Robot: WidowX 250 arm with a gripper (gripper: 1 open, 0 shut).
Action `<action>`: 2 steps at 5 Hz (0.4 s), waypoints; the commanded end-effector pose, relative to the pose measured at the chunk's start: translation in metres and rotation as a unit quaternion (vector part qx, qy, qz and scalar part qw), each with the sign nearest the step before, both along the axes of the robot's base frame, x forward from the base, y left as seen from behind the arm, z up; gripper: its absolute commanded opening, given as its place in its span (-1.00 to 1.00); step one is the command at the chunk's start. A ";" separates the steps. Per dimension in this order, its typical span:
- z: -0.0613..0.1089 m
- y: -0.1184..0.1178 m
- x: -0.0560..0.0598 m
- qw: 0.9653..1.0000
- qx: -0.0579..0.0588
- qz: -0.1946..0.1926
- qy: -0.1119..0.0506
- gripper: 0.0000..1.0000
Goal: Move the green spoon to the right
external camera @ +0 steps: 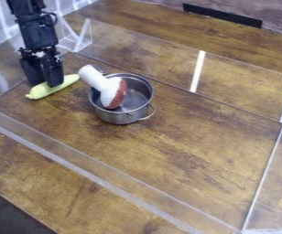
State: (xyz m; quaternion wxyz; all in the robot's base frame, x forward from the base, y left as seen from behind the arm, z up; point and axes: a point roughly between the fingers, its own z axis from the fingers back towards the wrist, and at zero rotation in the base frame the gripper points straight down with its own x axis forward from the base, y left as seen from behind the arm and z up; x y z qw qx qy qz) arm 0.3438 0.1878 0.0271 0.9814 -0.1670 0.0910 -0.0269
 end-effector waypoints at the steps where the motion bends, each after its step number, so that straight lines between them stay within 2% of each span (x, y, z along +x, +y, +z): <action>1: 0.009 0.014 0.001 0.999 0.009 -0.031 0.004 1.00; 2: 0.021 0.009 -0.003 1.000 0.011 -0.009 0.002 -1.00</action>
